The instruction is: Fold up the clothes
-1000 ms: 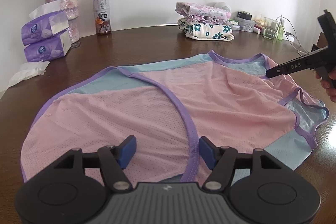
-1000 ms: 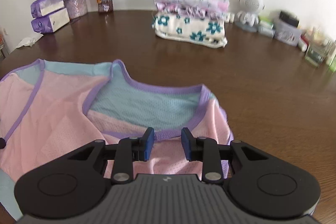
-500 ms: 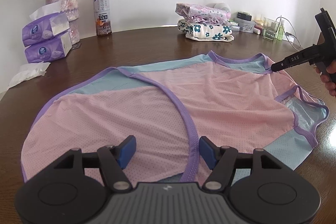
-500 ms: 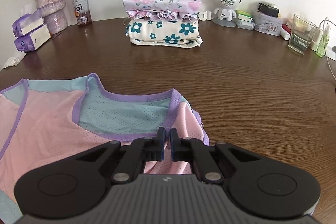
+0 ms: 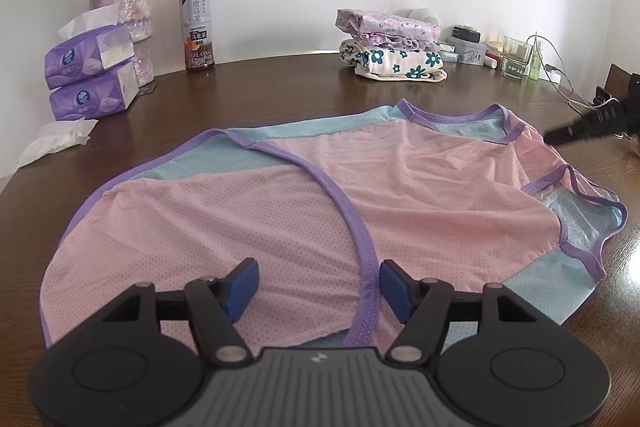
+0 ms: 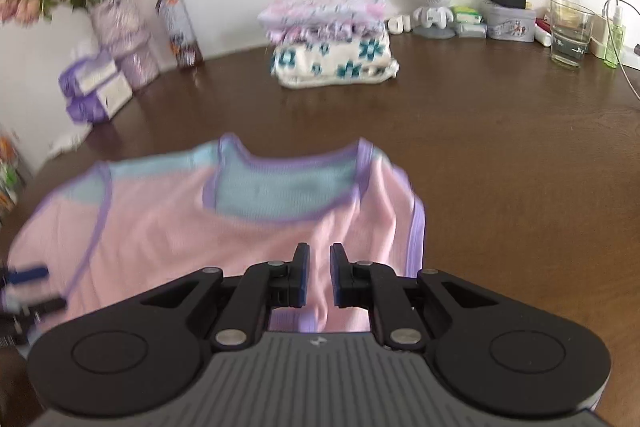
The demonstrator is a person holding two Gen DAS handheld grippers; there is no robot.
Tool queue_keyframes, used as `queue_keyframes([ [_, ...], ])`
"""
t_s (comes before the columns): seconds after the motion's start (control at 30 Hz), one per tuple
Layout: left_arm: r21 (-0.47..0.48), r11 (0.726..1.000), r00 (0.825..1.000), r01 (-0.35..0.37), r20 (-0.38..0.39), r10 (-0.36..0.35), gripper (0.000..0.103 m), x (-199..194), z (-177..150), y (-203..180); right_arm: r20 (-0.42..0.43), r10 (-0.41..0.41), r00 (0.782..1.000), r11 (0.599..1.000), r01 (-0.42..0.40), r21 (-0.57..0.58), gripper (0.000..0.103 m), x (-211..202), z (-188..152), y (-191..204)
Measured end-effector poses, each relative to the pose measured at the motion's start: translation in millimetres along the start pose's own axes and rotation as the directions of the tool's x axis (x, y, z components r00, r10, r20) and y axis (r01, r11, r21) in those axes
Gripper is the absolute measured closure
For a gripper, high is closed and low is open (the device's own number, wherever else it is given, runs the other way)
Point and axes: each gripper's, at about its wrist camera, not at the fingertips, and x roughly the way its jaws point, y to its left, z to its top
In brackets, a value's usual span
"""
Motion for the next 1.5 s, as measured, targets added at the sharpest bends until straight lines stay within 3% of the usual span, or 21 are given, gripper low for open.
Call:
queue_keyframes([
  [0.23,0.0,1.0,1.0,0.0,0.001,0.0,0.037,-0.7,-0.3,-0.1,-0.019,0.009,1.0,1.0,-0.009,0.009,0.092,1.7,-18.0,6.1],
  [0.33,-0.001,1.0,1.0,0.0,0.002,0.0,0.037,-1.2,-0.8,-0.1,-0.015,-0.042,0.999,0.999,0.042,-0.017,0.098,-0.2,-20.1,9.0],
  [0.43,-0.001,1.0,1.0,0.001,0.002,-0.001,0.037,-1.7,-1.0,0.1,-0.011,-0.083,0.996,0.996,0.083,-0.024,0.098,-6.1,-17.2,3.3],
  [0.5,0.0,1.0,1.0,0.001,0.003,-0.001,0.037,-2.0,-1.2,0.1,-0.01,-0.083,0.997,0.996,0.082,-0.015,0.089,-10.5,-15.8,-1.5],
  [0.57,0.0,1.0,1.0,0.001,0.003,-0.001,0.037,-2.0,-1.4,0.0,-0.002,-0.043,0.999,0.999,0.043,0.016,0.072,-16.4,-17.2,-4.3],
  [0.73,0.002,1.0,1.0,0.002,0.003,-0.002,0.036,-1.9,-1.0,-0.6,0.021,-0.054,0.998,0.998,0.054,0.012,0.071,-27.3,-23.9,-3.2],
  [0.77,0.003,1.0,1.0,0.002,0.003,-0.002,0.035,-1.9,-1.0,-0.7,0.015,-0.053,0.999,0.999,0.053,0.012,0.072,-26.4,-25.4,-2.9],
  [0.87,0.005,1.0,1.0,0.003,0.003,-0.003,0.034,-1.9,-1.5,-1.1,-0.005,-0.083,0.997,0.997,0.083,-0.01,0.099,-20.4,-30.3,-0.6],
  [1.03,0.004,1.0,1.0,0.005,0.006,-0.005,0.034,-2.3,-2.4,-0.2,-0.005,-0.133,0.991,0.991,0.133,-0.002,0.099,-21.5,-29.6,-6.2],
  [1.13,0.004,1.0,1.0,0.005,0.006,-0.005,0.034,-2.2,-2.7,-0.8,0.024,-0.071,0.997,0.997,0.07,0.044,0.087,-27.7,-23.0,-10.9],
  [1.17,0.003,1.0,1.0,0.005,0.006,-0.005,0.034,-2.3,-2.9,-1.0,0.042,-0.057,0.997,0.997,0.054,0.06,0.078,-28.3,-19.1,-12.6],
  [1.3,0.003,1.0,1.0,0.005,0.007,-0.005,0.034,-2.3,-2.9,-0.9,0.084,-0.08,0.993,0.996,0.076,0.05,0.077,-15.0,2.5,-12.6],
  [1.5,0.003,1.0,1.0,0.007,0.009,-0.007,0.034,-2.2,-2.9,-0.4,0.02,-0.101,0.995,0.995,0.101,0.008,0.077,28.4,25.9,-13.7],
])
